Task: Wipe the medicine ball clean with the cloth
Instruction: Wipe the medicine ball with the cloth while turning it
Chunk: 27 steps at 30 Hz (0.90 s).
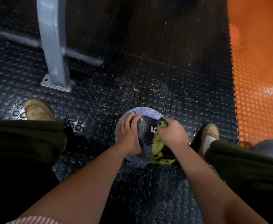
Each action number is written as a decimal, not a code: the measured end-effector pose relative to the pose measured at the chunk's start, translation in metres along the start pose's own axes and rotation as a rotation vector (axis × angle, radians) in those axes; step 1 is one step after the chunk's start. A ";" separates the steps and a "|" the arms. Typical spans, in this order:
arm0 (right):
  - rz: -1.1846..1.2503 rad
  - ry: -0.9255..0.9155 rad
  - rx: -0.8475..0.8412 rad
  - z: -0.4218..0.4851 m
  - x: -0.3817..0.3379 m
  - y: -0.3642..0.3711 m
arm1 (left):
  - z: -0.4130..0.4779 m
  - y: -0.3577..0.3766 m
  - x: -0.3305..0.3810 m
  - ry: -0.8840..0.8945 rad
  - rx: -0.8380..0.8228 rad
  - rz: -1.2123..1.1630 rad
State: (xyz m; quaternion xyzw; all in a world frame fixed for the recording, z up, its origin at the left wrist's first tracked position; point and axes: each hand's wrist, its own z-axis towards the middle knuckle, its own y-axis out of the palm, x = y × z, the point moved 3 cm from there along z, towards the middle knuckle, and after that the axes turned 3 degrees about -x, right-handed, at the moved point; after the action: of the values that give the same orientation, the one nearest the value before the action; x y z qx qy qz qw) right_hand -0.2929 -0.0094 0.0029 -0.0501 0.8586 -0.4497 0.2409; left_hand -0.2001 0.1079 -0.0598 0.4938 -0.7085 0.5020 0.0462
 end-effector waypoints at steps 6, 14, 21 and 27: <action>-0.086 -0.110 -0.041 -0.005 -0.019 0.007 | -0.002 -0.001 -0.005 0.036 -0.037 -0.013; -0.189 -0.120 -0.017 -0.005 -0.013 0.000 | 0.004 -0.001 0.000 0.021 -0.138 0.091; -0.297 -0.188 -0.094 0.015 -0.053 0.000 | -0.003 0.002 -0.005 0.072 -0.102 0.070; -0.309 -0.191 -0.108 0.013 -0.063 0.002 | 0.002 -0.002 -0.007 0.077 -0.054 -0.006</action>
State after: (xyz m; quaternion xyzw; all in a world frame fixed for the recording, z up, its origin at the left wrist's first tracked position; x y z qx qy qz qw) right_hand -0.2313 0.0017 0.0183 -0.2365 0.8370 -0.4276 0.2463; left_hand -0.1947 0.1108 -0.0634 0.4749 -0.7179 0.5012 0.0883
